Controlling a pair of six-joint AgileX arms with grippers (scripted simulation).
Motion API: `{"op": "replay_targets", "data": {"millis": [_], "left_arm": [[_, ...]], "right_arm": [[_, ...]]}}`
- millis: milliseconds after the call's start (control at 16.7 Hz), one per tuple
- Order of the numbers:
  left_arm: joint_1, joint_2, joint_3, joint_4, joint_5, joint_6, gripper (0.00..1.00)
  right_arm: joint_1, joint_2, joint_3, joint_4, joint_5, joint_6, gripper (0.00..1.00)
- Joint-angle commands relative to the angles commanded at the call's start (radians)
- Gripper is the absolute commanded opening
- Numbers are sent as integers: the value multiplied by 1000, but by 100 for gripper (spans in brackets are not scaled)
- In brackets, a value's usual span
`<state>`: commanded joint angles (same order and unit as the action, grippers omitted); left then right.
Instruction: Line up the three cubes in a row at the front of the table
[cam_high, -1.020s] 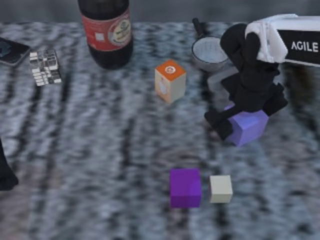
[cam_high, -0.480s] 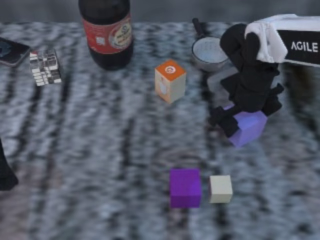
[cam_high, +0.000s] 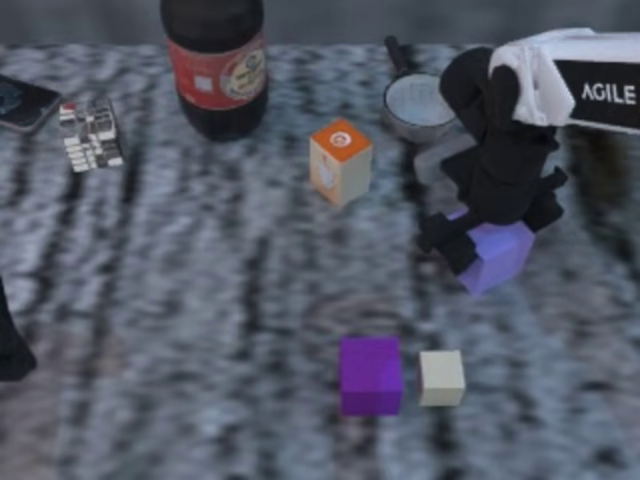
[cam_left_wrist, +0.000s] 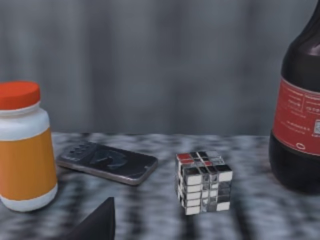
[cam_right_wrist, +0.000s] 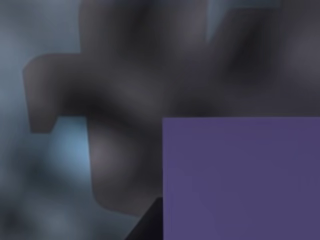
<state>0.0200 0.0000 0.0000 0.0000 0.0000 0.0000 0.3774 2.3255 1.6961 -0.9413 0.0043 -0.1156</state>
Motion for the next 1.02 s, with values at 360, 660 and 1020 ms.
{"op": "replay_targets", "data": {"millis": [360,660,1020], "left_arm": [[0,0,0,0,0,0,100],[0,0,0,0,0,0,100],[0,0,0,0,0,0,100]], "right_arm": [[-1,-14,18,-20,-1,1,0],[4,-67,132,-200,-2,1,0],[1,-82,157,-234,-2,1,0]]}}
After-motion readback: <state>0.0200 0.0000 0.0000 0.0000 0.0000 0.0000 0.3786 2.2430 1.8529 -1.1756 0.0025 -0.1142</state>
